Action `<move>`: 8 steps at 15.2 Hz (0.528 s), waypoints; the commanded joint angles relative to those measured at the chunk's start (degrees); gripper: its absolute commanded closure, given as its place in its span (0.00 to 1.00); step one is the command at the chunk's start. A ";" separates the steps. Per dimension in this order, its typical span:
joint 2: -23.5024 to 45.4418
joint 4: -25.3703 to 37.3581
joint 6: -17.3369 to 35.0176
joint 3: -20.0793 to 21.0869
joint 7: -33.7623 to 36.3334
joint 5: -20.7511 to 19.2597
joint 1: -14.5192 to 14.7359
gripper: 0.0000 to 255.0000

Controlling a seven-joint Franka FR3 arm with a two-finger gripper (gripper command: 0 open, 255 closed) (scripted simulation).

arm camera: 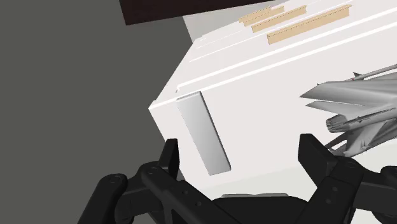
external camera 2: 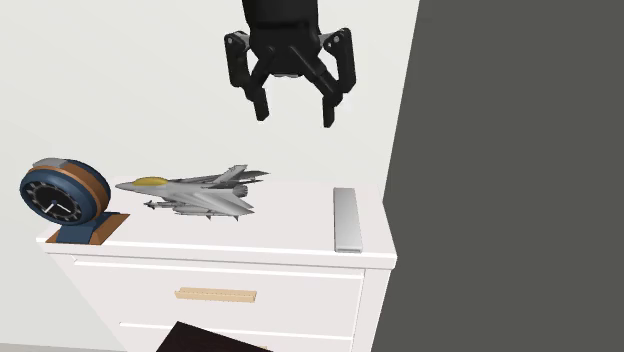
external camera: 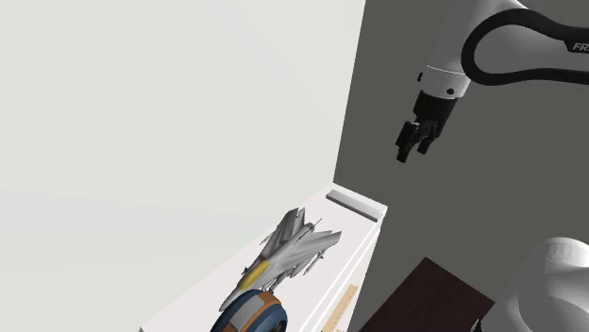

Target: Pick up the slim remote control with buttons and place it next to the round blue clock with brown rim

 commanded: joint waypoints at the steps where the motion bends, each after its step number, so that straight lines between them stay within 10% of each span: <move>1: 0.00 0.00 0.00 0.00 0.00 0.00 0.00 0.00; 8: 9.41 -3.98 11.92 -3.49 -4.34 -0.59 -0.01 0.00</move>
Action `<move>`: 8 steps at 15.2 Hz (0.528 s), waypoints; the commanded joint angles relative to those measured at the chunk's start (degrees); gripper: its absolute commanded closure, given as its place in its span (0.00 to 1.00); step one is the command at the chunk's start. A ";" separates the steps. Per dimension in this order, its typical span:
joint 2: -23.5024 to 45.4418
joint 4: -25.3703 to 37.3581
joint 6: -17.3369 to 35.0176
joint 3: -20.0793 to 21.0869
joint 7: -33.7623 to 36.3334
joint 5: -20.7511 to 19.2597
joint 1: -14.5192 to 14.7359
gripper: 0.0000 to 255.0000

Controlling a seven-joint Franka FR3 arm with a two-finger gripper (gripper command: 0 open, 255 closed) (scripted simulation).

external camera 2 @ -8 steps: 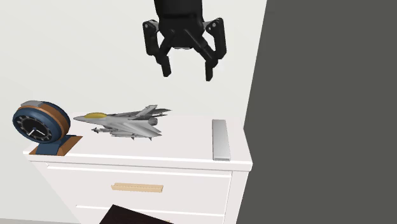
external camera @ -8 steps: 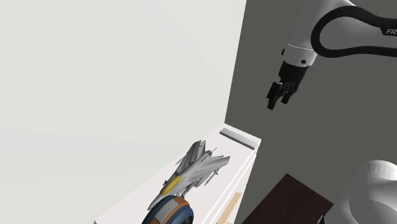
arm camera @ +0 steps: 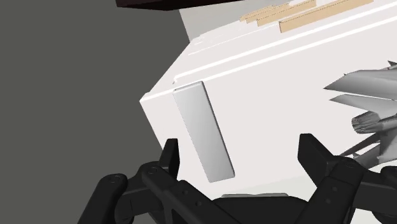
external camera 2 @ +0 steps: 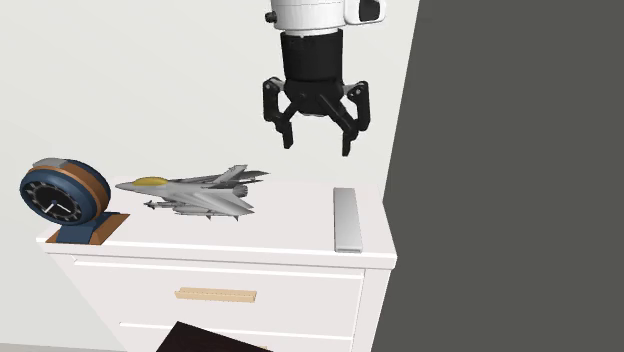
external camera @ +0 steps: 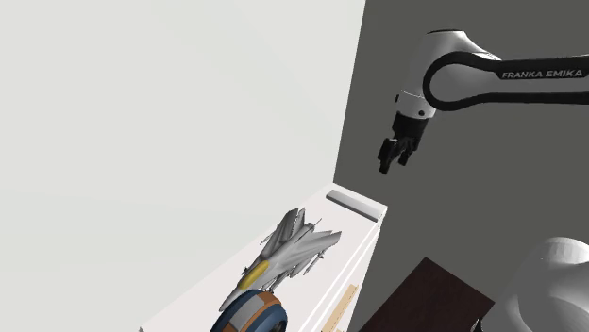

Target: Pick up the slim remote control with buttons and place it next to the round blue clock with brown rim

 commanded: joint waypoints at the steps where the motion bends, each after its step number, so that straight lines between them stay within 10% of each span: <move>1: 3.10 -0.87 3.63 -1.04 -1.36 -0.09 -0.02 0.00; 8: 16.04 -0.56 14.64 -4.08 -6.20 0.78 0.23 0.00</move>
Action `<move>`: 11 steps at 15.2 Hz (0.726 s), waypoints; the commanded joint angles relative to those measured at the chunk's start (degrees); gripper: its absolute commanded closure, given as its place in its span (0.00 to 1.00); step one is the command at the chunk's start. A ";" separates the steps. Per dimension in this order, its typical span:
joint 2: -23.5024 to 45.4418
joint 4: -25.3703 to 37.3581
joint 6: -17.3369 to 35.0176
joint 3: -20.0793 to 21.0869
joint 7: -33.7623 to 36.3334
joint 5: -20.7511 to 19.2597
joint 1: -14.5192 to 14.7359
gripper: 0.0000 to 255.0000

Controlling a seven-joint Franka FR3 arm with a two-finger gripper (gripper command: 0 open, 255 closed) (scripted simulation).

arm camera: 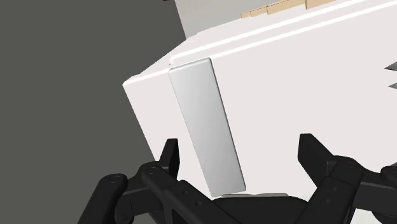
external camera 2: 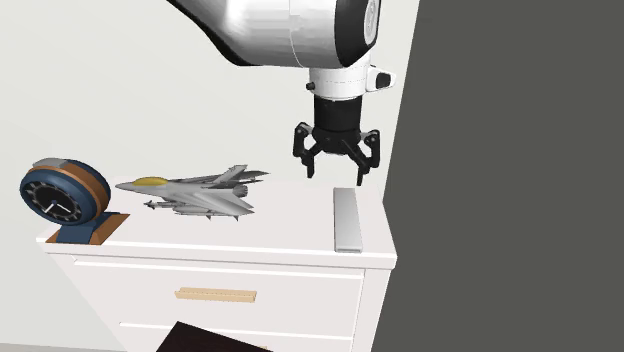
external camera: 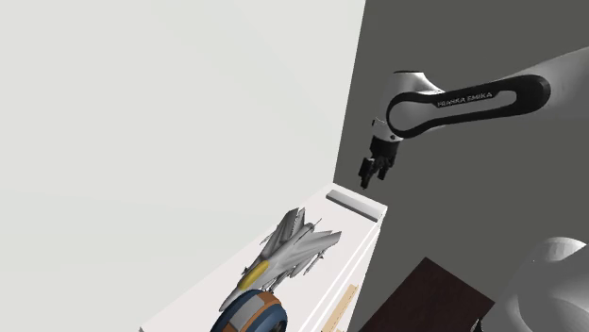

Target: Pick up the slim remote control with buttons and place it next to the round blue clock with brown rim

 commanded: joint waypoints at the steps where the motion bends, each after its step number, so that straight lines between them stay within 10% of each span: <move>1: 4.13 0.94 2.77 -0.89 -1.65 0.46 0.08 0.00; 11: 20.69 5.06 13.19 -2.82 -7.90 4.11 0.25 0.00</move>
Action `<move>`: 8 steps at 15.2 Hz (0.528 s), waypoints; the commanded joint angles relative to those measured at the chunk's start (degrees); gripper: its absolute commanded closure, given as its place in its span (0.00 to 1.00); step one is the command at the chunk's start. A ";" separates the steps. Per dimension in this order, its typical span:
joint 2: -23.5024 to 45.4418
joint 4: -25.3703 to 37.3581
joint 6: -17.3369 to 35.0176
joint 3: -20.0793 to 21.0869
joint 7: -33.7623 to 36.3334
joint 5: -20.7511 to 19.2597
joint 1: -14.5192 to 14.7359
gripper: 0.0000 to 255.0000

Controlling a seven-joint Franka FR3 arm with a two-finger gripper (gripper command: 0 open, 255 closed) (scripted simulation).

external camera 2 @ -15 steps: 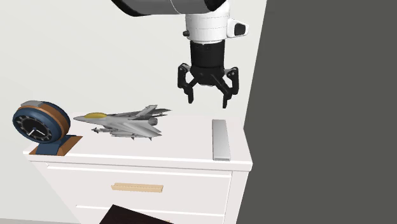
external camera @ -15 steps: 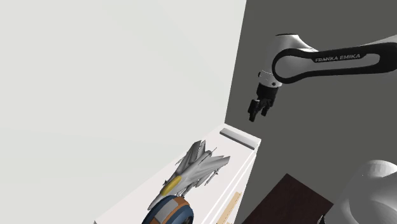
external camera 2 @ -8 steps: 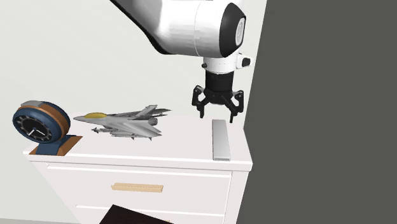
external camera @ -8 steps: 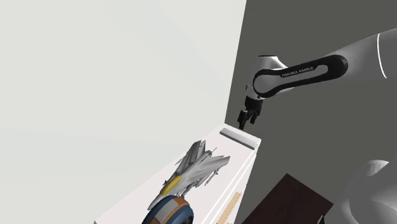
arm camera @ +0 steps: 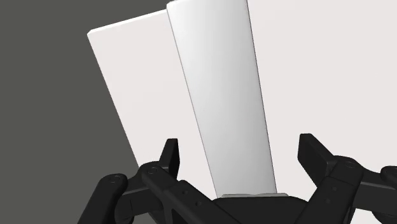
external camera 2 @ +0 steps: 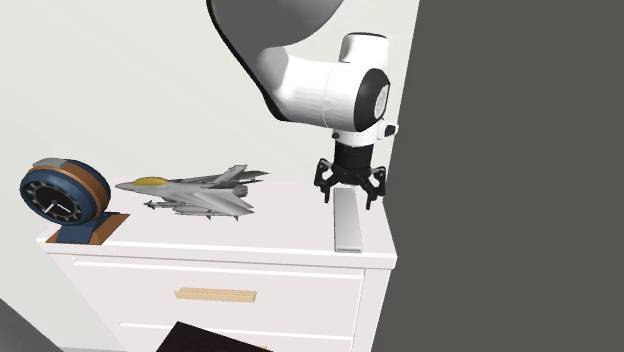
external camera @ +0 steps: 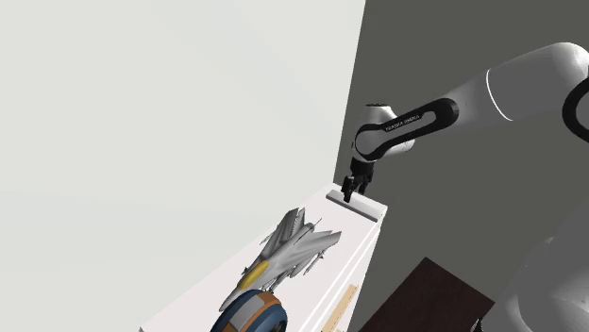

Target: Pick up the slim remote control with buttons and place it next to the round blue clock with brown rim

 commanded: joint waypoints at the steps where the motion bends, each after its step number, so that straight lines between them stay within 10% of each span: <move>1: 1.06 -0.41 1.45 0.01 -0.24 0.28 0.02 0.00; 8: 3.34 -1.69 4.97 0.04 -0.66 0.87 0.04 0.00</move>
